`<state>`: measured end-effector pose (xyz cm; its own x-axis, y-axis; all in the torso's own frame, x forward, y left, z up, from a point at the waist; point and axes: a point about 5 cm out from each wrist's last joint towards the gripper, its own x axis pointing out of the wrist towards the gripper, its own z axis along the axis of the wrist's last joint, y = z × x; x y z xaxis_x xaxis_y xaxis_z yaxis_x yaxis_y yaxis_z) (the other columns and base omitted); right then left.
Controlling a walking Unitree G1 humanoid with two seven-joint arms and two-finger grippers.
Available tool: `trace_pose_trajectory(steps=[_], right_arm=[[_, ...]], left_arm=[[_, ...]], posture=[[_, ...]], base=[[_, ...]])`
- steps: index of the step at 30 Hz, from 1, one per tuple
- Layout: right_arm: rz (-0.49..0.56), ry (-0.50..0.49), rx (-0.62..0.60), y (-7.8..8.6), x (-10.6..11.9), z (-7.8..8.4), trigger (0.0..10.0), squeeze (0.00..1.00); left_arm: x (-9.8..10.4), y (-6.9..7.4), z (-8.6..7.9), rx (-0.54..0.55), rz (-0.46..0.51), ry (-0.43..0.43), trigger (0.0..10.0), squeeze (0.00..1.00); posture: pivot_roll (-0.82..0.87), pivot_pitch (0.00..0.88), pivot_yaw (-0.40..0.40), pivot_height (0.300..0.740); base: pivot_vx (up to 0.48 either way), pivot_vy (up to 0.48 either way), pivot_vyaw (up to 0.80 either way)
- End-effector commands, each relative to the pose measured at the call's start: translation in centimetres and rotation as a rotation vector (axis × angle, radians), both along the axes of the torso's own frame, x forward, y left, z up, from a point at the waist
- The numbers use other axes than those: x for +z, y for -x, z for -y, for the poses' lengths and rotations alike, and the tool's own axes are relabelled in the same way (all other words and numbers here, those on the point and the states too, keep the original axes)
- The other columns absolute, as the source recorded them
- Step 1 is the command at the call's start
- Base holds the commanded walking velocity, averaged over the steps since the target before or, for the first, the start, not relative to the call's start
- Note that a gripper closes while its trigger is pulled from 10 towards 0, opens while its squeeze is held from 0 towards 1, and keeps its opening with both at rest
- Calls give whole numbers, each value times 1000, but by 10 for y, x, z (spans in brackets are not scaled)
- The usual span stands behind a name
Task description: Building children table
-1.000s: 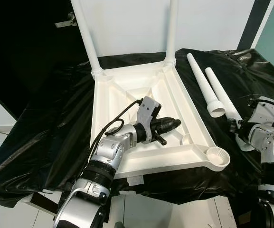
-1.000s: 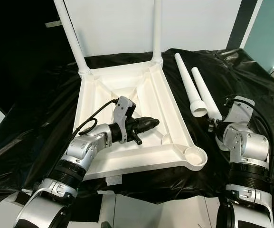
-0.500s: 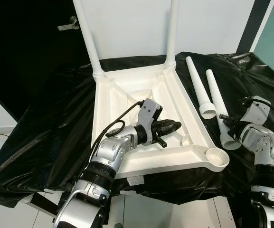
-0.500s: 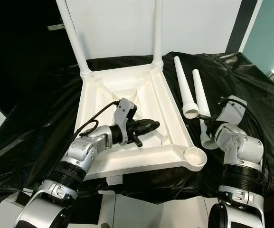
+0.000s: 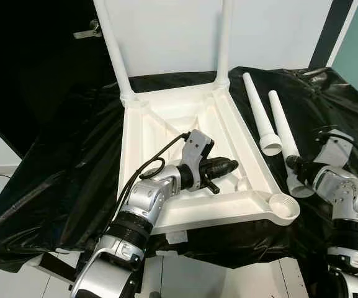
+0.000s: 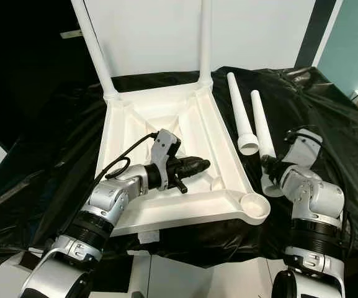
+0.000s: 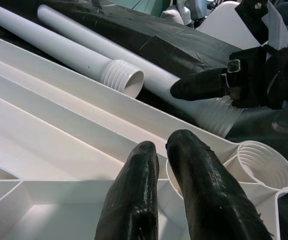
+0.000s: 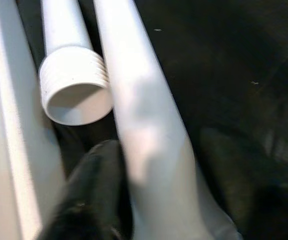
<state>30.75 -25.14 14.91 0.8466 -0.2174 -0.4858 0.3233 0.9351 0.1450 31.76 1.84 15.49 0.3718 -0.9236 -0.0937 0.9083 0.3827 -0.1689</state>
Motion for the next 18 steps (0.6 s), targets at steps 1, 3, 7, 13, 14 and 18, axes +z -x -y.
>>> trace_pose_trajectory(steps=[1, 3, 7, 13, 14, 18], right_arm=[[-121, -41, -5, 9, -25, -2, 10000, 1000], [-134, -56, -7, 15, -26, -2, 10000, 0], [-163, -79, 7, 24, -33, -6, 10000, 0], [-234, -97, 6, 35, -53, -6, 10000, 0], [-253, -94, 5, 35, -59, -7, 10000, 0], [-282, -106, 24, 33, -69, -13, 10000, 0]], left_arm=[[-4, 0, -2, -3, -8, -30, 10000, 0], [-5, 1, -2, 1, -10, -33, 10000, 0], [-6, 1, -2, 2, -12, -33, 10000, 0], [-7, 1, 0, -2, -17, -34, 10000, 0], [-7, 1, 1, -5, -17, -33, 10000, 0], [-7, 2, 4, -11, -16, -33, 10000, 0]], posture=[[-158, 2, 63, 740], [-162, 3, 59, 740], [-168, 4, 56, 740], [-181, 5, 57, 740], [-181, 5, 57, 740], [-183, 4, 57, 740]], base=[[0, 0, 0], [0, 0, 0], [0, 0, 0], [0, 0, 0], [0, 0, 0], [0, 0, 0]])
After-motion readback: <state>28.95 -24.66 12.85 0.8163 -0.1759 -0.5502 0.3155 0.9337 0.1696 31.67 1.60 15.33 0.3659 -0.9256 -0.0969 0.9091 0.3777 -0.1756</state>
